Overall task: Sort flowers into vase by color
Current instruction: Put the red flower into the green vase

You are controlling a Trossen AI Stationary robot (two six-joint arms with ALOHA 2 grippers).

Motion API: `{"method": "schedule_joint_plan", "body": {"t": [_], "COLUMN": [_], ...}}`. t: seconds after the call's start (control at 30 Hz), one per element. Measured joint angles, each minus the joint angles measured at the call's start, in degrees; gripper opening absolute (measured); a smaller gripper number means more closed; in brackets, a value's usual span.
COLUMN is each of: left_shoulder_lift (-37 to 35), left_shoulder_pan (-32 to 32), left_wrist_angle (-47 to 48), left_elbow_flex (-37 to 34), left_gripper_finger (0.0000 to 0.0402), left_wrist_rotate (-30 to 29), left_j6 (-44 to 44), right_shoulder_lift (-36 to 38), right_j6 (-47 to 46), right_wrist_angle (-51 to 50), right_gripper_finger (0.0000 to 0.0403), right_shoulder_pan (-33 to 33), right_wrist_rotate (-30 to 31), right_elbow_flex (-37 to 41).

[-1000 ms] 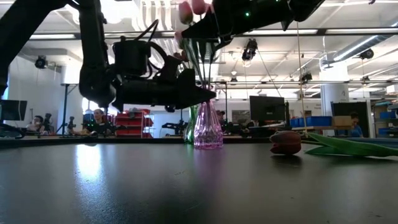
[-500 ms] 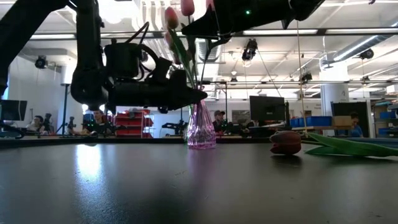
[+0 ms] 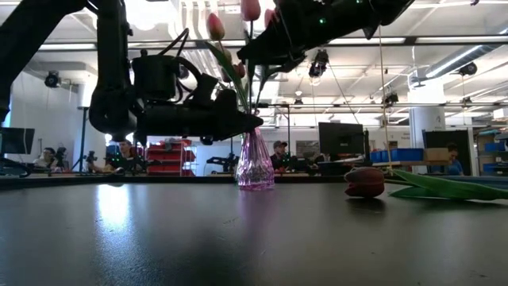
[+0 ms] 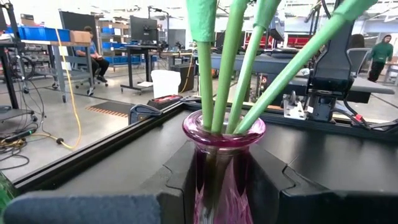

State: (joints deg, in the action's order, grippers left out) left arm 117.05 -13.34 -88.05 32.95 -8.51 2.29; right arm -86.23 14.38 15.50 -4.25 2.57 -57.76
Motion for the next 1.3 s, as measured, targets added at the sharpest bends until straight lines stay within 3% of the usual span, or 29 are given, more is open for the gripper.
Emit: {"method": "schedule_joint_plan", "body": {"t": [0.2,0.53,0.97,1.2,1.3], "left_shoulder_lift": [-0.02,-0.02,-0.11,-0.17,-0.42], "left_shoulder_pan": [-0.01,-0.24,-0.42,-0.42,-0.42], "left_wrist_angle": [0.00,0.04,-0.74,-0.72,0.21], "left_elbow_flex": [-0.07,-0.09,-0.83,-0.87,-1.00], "left_gripper_finger": [0.0077,0.0077,0.0077,0.0079,0.0137], "left_wrist_rotate": [-0.01,0.02,-0.11,-0.08,-0.07], "left_j6": [-0.01,-0.03,-0.20,-0.24,-0.27], "right_shoulder_lift": [0.99,6.94,13.56,14.94,15.18], "right_j6": [-5.40,-4.07,-1.13,-2.44,-3.12], "right_wrist_angle": [-3.76,-11.91,-22.92,-25.88,-25.91], "right_gripper_finger": [0.0255,0.0263,0.0273,0.0209,0.0157], "right_shoulder_pan": [-0.15,-0.17,0.00,0.36,0.55], "right_wrist_rotate": [0.27,0.81,6.59,11.90,13.44], "right_elbow_flex": [-0.02,-0.02,-0.01,2.04,3.41]}}
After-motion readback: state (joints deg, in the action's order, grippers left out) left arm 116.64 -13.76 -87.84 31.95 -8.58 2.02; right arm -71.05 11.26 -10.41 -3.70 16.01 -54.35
